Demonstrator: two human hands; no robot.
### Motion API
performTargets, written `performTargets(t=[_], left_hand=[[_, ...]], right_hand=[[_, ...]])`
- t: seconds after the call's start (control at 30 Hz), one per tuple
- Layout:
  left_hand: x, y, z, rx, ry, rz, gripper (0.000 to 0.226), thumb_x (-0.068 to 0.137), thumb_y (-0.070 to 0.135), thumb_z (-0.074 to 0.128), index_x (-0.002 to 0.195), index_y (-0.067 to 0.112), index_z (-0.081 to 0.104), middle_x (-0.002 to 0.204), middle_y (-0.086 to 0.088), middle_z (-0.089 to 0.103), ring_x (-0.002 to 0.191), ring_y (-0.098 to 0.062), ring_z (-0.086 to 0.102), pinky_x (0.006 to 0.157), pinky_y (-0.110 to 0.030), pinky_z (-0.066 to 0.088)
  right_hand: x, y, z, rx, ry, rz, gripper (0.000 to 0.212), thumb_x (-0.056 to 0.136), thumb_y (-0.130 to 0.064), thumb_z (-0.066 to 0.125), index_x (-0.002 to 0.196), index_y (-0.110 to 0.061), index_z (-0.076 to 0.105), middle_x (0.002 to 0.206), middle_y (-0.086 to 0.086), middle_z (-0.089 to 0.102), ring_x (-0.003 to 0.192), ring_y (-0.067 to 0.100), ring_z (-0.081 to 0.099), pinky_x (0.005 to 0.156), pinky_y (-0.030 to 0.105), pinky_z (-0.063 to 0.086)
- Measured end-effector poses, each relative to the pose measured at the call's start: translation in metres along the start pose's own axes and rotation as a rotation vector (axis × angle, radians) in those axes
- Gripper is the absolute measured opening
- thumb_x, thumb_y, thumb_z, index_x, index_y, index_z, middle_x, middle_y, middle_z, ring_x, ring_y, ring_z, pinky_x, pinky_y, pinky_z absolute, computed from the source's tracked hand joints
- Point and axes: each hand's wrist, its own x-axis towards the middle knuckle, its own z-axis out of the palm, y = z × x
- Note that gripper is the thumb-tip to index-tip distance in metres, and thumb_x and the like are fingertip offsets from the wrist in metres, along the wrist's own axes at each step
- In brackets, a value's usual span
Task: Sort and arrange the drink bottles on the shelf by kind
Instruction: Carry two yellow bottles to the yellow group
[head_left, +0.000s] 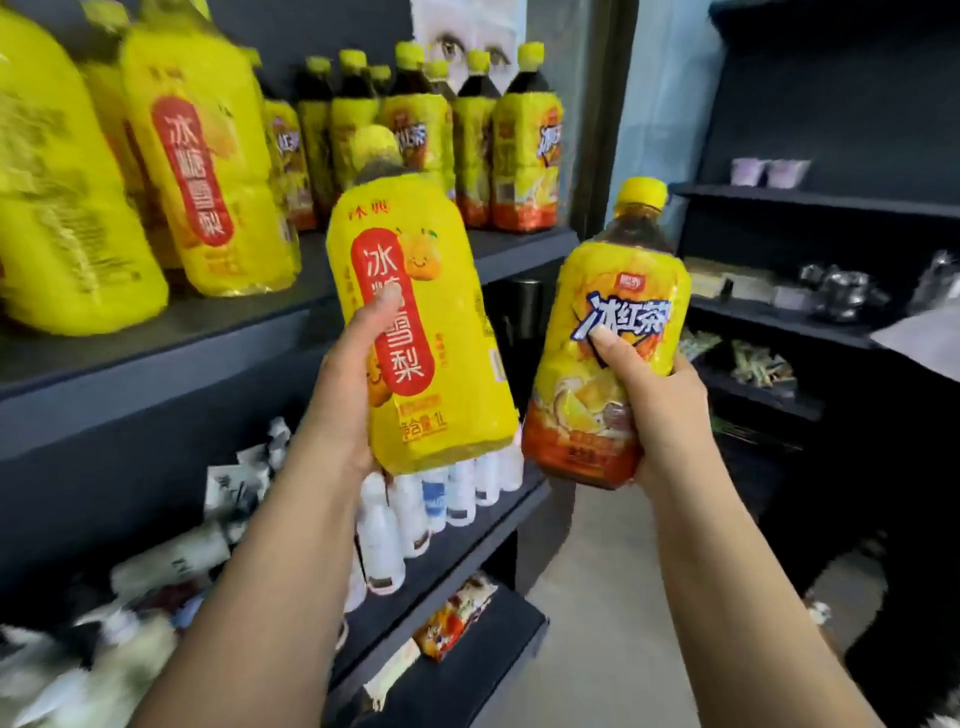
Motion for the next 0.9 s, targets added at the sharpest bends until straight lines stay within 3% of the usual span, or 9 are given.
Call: performTargets(t=[0.1,0.17,0.3,0.4,0.57,0.73,0.8,0.9], left_hand=[[0.021,0.01,0.021,-0.084,0.12,0.125,0.039,0.086,0.034,0.046,0.063,0.02,0.073,0.062,0.004,0.071,0.057,-0.009,0.068,0.051,-0.027,0.056],[0.03,0.016,0.029,-0.095,0.22,0.255,0.024,0.085,0.033,0.048,0.076,0.021,0.066,0.063,0.006,0.071,0.058,-0.008,0.068,0.052,-0.026,0.056],[0.047,0.031,0.026,-0.016,0.355,0.521,0.01,0.07,0.028,0.064,0.072,0.022,0.072,0.065,0.009,0.071,0.062,-0.005,0.068,0.052,-0.021,0.053],[0.061,0.042,0.017,0.127,0.48,0.715,0.046,0.059,0.037,0.068,0.101,0.022,0.059,0.077,0.012,0.073,0.075,-0.005,0.069,0.064,-0.022,0.053],[0.072,0.058,-0.005,0.468,0.816,0.969,0.056,0.055,0.053,0.066,0.104,0.033,0.048,0.098,0.019,0.063,0.091,0.001,0.064,0.079,-0.023,0.052],[0.078,0.062,-0.028,0.63,1.027,0.964,0.078,0.051,0.063,0.063,0.116,0.028,0.04,0.106,0.015,0.057,0.098,-0.002,0.06,0.088,-0.033,0.051],[0.079,0.064,-0.034,0.712,1.084,0.943,0.086,0.049,0.067,0.063,0.12,0.022,0.041,0.111,0.007,0.057,0.106,-0.015,0.059,0.092,-0.046,0.049],[0.08,0.065,-0.037,0.931,1.181,0.863,0.107,0.046,0.074,0.058,0.133,0.015,0.035,0.126,-0.002,0.054,0.118,-0.024,0.051,0.099,-0.047,0.042]], right_hand=[[0.046,-0.018,0.009,0.046,-0.114,-0.03,0.053,0.05,-0.042,0.081,0.095,-0.02,0.064,0.095,0.003,0.072,0.085,0.021,0.07,0.081,0.045,0.056],[0.073,-0.025,0.018,0.079,-0.172,-0.048,0.057,0.044,-0.042,0.082,0.094,-0.021,0.064,0.096,0.002,0.072,0.086,0.021,0.07,0.081,0.045,0.056],[0.108,-0.029,0.042,0.144,-0.283,-0.095,0.049,0.048,-0.038,0.082,0.09,-0.023,0.063,0.095,-0.001,0.072,0.086,0.018,0.07,0.081,0.044,0.056],[0.128,-0.03,0.067,0.152,-0.349,-0.155,0.058,0.04,-0.045,0.079,0.091,-0.024,0.063,0.095,-0.003,0.072,0.086,0.015,0.07,0.079,0.04,0.057],[0.149,-0.034,0.114,0.189,-0.453,-0.24,0.061,0.039,-0.052,0.076,0.093,-0.028,0.061,0.097,-0.007,0.07,0.089,0.014,0.068,0.082,0.04,0.056],[0.163,-0.035,0.16,0.215,-0.469,-0.296,0.062,0.038,-0.058,0.073,0.092,-0.031,0.057,0.094,-0.014,0.067,0.087,0.007,0.066,0.082,0.036,0.055],[0.17,-0.032,0.185,0.15,-0.459,-0.345,0.078,0.04,-0.062,0.072,0.108,-0.028,0.054,0.108,-0.009,0.064,0.098,0.011,0.063,0.09,0.039,0.051],[0.181,-0.026,0.219,-0.122,-0.498,-0.383,0.102,0.057,-0.06,0.073,0.14,-0.017,0.033,0.14,0.006,0.044,0.128,0.022,0.042,0.108,0.037,0.033]])
